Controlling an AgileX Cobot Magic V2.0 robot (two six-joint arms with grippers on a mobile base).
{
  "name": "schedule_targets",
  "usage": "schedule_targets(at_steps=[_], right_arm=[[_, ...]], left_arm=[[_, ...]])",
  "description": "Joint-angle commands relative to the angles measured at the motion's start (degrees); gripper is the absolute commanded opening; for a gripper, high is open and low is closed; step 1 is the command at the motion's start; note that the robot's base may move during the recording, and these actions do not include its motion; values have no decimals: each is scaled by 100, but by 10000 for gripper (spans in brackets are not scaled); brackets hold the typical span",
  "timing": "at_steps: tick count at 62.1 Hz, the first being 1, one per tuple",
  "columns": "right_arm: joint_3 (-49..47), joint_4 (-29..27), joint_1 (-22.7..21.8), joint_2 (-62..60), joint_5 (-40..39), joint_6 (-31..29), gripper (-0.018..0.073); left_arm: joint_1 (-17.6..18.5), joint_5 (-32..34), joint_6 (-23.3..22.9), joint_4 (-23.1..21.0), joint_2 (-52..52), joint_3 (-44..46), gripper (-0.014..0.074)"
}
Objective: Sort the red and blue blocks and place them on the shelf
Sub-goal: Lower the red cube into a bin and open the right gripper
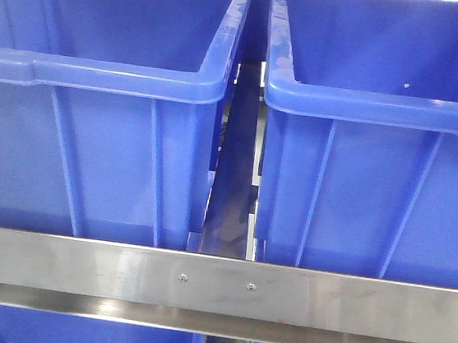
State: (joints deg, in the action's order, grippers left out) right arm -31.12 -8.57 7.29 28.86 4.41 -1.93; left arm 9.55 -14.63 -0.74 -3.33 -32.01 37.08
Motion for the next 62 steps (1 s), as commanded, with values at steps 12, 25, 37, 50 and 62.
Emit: schedule_targets(at_steps=[12, 25, 37, 50, 62], right_arm=[[-219, 21, -43, -177, -267, -54, 55], [-219, 21, -43, -177, -316, -54, 55], [-219, 21, -43, -177, -310, -54, 55], [-219, 21, -43, -177, -310, -54, 55], [-219, 21, -43, -177, -310, -54, 55]], left_arm=[[-14, 200, -19, 128, 275, 225, 126], [-14, 372, -19, 128, 275, 225, 126], [-14, 372, -19, 128, 275, 225, 125], [-14, 372, -19, 128, 275, 225, 125], [-14, 372, -19, 128, 275, 225, 125]])
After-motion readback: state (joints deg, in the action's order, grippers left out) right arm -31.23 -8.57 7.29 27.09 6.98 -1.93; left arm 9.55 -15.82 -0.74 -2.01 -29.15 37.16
